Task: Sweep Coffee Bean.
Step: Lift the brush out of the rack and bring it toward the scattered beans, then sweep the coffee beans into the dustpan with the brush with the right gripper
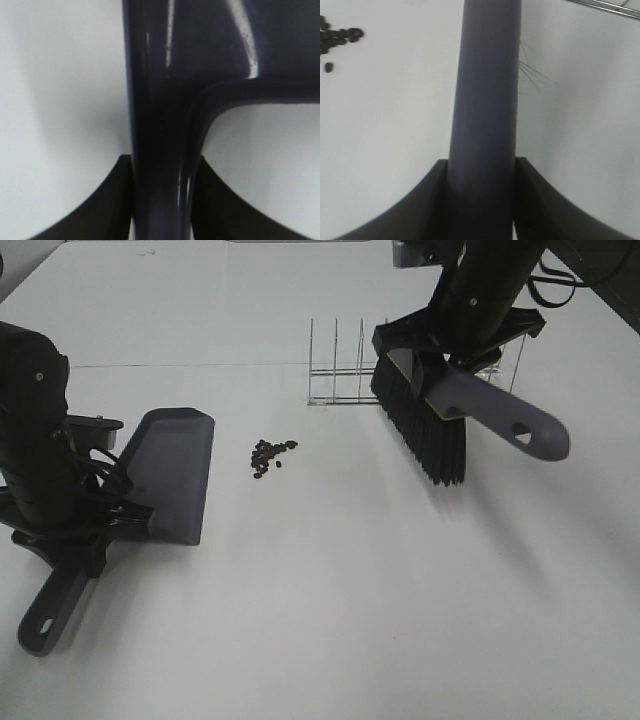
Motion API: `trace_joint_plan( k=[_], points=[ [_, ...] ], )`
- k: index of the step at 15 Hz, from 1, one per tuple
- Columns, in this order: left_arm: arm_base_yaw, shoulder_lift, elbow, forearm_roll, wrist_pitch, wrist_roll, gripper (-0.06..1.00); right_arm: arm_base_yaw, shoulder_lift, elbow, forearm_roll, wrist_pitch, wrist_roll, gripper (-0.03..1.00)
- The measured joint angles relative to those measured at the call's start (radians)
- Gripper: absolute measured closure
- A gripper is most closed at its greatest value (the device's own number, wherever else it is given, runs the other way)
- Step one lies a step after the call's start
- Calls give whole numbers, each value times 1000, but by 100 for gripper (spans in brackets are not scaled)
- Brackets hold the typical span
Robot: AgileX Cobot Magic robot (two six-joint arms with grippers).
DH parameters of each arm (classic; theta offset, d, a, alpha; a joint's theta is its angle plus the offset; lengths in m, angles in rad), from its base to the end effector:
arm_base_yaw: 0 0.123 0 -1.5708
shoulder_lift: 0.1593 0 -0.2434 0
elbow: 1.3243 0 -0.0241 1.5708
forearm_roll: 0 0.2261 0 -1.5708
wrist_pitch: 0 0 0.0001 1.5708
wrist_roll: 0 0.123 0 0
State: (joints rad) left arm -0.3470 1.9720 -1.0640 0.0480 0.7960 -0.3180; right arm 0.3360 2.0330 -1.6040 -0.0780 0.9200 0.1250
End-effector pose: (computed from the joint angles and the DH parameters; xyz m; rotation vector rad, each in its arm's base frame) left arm 0.2793 -0.0965 0.0574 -0.0985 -3.1066 -0.0726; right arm 0.3804 0.1248 0.1509 -0.3503 2.8034 0.0050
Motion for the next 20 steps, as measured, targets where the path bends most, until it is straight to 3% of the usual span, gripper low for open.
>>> trace_joint_plan(
  k=[3,6,10,15,20],
  points=[
    [-19,37,-4,-25,-40,-2,68,115,81,6,-267,-28,139,61],
    [-58,58,-17,-30,-40,-4,68,220,186,-47,-310,-19,158,61],
    [-58,60,-21,-35,-34,-1,68,279,274,-157,-257,43,118,61],
    [-58,60,-21,-48,-37,1,68,391,429,-478,-96,188,45,61],
    [-58,60,-21,-54,-38,1,68,418,472,-669,8,283,45,61]
  ],
)
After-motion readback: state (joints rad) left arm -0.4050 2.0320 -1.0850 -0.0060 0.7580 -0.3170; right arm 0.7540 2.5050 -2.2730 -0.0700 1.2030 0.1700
